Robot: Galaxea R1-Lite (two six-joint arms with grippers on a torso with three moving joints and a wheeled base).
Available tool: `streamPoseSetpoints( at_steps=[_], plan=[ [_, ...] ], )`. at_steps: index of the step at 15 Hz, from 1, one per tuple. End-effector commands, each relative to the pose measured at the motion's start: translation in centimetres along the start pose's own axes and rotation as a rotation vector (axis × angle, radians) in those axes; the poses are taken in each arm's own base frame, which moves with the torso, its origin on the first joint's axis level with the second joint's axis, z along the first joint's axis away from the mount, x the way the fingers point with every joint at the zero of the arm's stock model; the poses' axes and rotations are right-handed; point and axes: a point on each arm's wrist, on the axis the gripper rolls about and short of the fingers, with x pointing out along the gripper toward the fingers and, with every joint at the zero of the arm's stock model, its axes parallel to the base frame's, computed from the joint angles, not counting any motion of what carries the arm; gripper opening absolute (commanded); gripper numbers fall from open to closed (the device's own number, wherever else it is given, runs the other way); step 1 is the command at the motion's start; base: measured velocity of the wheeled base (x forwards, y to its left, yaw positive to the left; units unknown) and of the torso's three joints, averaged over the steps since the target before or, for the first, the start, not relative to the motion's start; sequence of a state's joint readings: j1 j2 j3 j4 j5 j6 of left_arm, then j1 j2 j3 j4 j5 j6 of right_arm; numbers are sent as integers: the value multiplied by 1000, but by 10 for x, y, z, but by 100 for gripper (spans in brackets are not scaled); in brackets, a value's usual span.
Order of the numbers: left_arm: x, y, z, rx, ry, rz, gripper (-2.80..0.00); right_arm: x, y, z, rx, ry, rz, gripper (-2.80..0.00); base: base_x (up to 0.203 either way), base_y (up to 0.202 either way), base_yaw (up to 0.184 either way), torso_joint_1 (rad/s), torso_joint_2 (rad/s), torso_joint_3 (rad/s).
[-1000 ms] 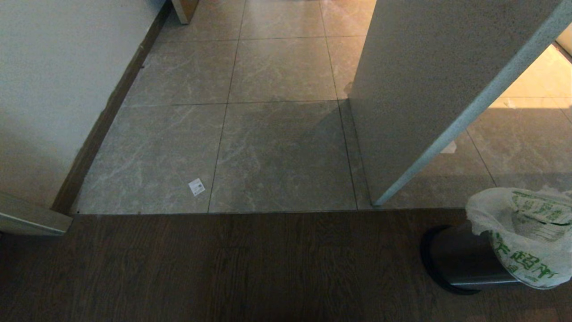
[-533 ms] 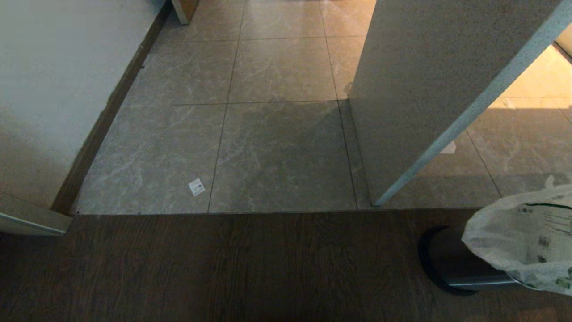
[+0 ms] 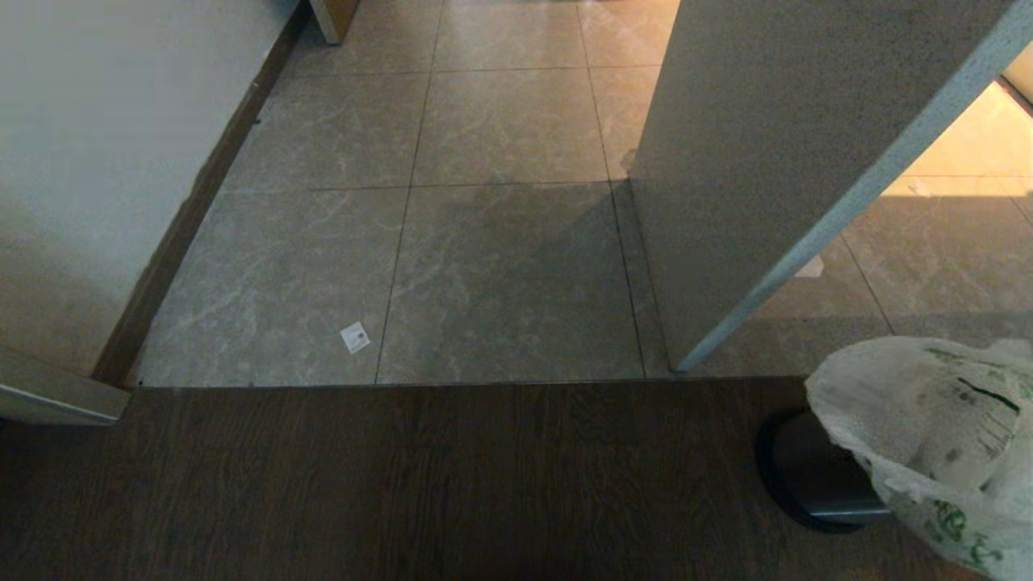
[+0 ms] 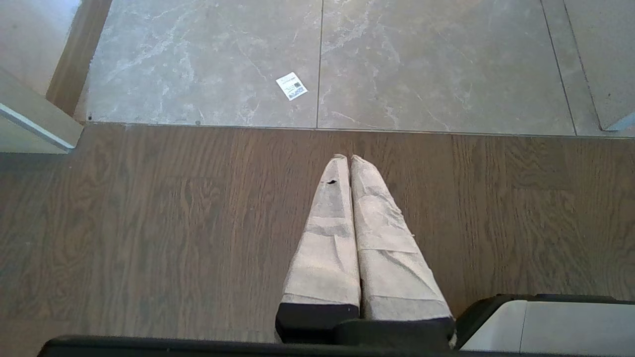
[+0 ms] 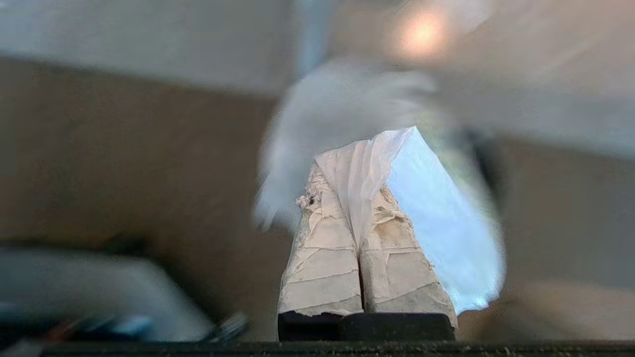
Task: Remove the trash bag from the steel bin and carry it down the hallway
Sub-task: Put the trash bag at the door
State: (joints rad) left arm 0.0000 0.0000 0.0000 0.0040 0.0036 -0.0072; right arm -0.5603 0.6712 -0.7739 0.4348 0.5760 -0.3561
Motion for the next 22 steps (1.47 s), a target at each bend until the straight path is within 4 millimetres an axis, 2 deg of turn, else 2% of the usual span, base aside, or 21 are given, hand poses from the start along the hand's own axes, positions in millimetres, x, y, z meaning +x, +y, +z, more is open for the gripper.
streamPoseSetpoints(
  at_steps=[1, 4, 6, 9, 15, 17, 22],
  plan=[
    [0, 0, 0, 0, 1, -1, -280, 9, 12, -47, 49, 91, 32, -280, 0, 0, 0, 0, 0, 0],
    [0, 0, 0, 0, 1, 0, -280, 17, 21, -92, 23, 138, 45, -280, 0, 0, 0, 0, 0, 0],
    [0, 0, 0, 0, 1, 0, -280, 17, 26, -126, -6, 148, -46, -280, 0, 0, 0, 0, 0, 0],
    [0, 0, 0, 0, 1, 1, -280, 11, 30, -155, 28, 14, -113, -280, 0, 0, 0, 0, 0, 0],
    [0, 0, 0, 0, 1, 1, -280, -2, 35, -170, 61, -312, -70, -280, 0, 0, 0, 0, 0, 0],
    [0, 0, 0, 0, 0, 0, -280, -1, 36, -175, 115, -273, -66, -280, 0, 0, 0, 0, 0, 0],
    [0, 0, 0, 0, 1, 0, -280, -1, 36, -175, 102, -276, -66, -280, 0, 0, 0, 0, 0, 0]
  ],
)
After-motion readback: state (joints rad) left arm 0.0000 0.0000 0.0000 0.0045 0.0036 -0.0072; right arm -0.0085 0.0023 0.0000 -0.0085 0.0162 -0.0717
